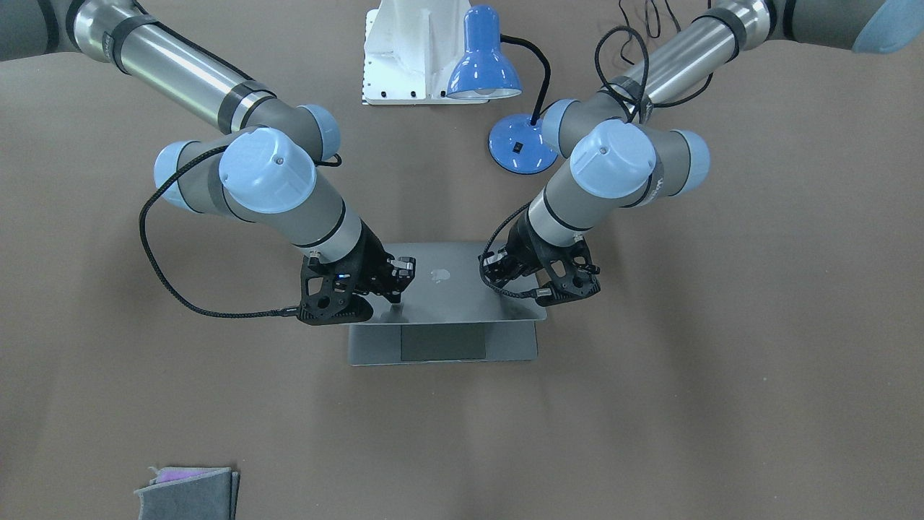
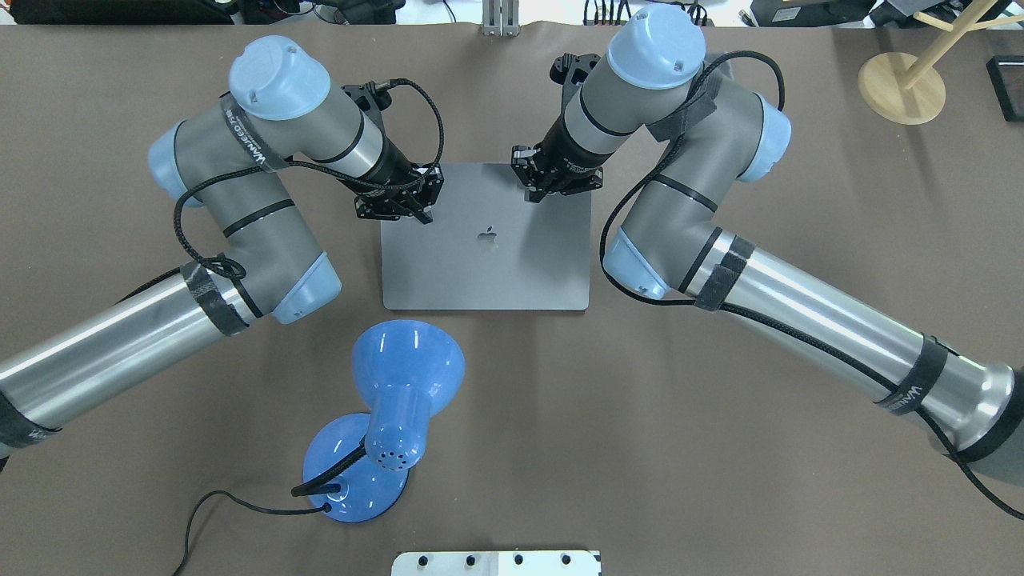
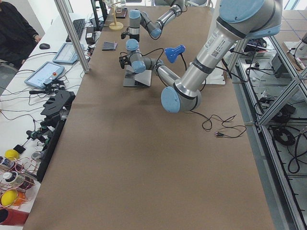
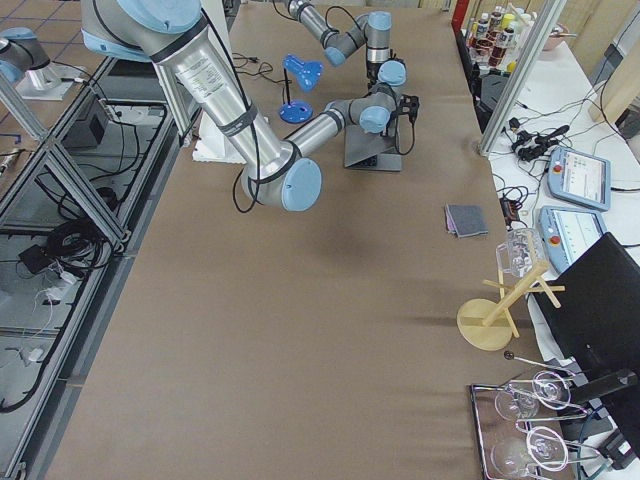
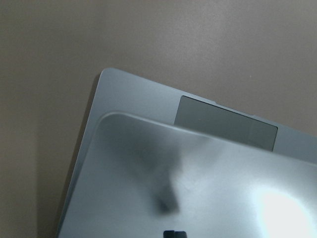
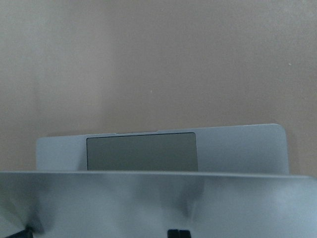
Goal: Close laptop
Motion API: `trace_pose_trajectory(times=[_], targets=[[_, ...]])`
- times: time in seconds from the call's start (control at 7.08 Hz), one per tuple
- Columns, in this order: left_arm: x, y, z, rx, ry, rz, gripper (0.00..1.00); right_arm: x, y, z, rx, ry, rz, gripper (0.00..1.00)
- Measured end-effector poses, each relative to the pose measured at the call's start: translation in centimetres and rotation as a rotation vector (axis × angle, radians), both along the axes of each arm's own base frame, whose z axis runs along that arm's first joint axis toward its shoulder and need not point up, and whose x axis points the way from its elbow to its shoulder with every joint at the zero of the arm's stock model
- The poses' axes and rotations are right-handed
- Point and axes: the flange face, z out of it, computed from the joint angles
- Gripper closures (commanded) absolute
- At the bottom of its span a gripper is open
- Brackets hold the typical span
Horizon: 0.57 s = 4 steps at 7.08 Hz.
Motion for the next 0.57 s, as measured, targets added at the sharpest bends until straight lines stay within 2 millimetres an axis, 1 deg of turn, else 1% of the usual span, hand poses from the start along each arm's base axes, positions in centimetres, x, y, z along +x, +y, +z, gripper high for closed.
trace_pose_trajectory(times=[0.14, 0.28, 0.57], targets=[[0.7, -1.2, 1.0, 0.004, -0.015, -0.024, 1.00, -0.7, -0.7, 0.5, 0.005, 0.006, 0.002, 1.00], [1.1, -2.0, 1.5, 0.005, -0.029, -0.041, 1.00, -1.2, -1.3, 1.2, 0.007, 0.012, 0.005, 1.00], [1.4, -2.7, 2.4, -0.002, -0.047, -0.053, 1.00, -2.2, -2.2, 2.8, 0.004, 0.030, 0.011, 1.00]])
